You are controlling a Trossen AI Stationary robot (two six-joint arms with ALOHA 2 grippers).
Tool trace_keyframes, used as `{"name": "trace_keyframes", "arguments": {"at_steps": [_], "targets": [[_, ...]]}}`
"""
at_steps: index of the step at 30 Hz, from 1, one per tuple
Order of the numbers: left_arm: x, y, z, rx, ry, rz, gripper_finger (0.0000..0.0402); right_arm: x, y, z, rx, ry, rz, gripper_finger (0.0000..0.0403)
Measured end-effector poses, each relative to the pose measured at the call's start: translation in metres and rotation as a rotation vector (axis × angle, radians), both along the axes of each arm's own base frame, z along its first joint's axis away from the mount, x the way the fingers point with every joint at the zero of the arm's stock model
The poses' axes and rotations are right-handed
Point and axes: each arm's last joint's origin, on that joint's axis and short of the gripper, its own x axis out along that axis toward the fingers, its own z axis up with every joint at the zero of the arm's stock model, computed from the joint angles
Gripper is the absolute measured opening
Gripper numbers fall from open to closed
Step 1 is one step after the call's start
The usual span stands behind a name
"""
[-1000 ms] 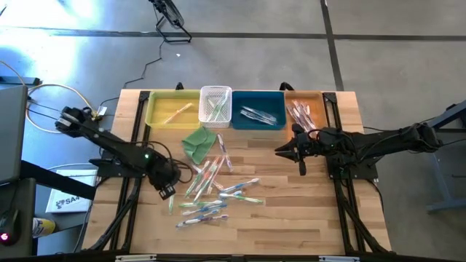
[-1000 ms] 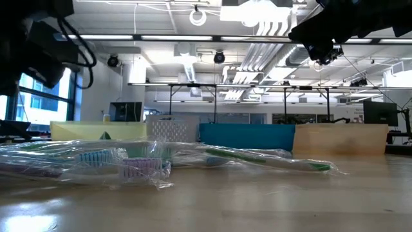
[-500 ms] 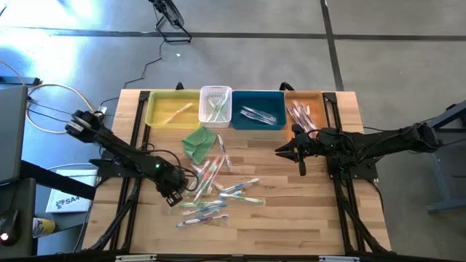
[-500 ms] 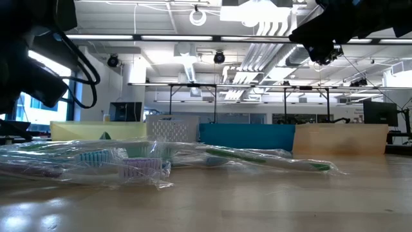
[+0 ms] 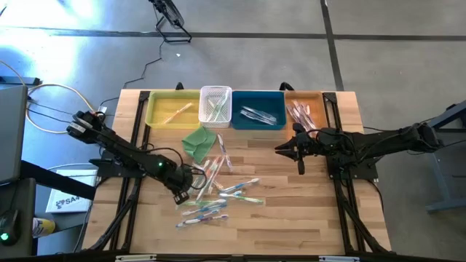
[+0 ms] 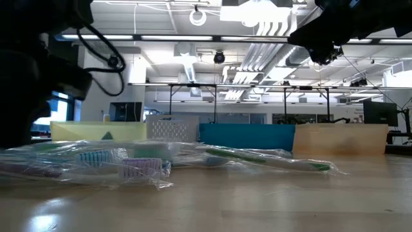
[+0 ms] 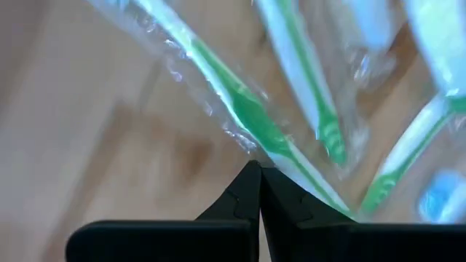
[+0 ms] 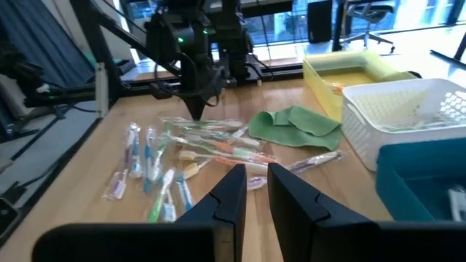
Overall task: Pick & Place Toothbrushes
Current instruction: Put the green toothbrush into the white bin
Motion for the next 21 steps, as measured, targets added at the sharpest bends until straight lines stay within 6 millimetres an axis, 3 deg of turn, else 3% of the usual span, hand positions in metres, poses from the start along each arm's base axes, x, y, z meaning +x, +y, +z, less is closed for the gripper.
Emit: {"name": "trace_keyframes", "arguments": {"at_steps": [12,21], "targets": [[-0.002,0.024,0.002,0.048,0.108,-0.018,0.0,0.0,0.0,-0.001,-0.003,0.006,-0.011,0.005],[0.013,0.04,0.048,0.104,0.177,-0.033,0.0,0.0,0.0,-0.001,-0.003,0.006,-0.01,0.005]]}}
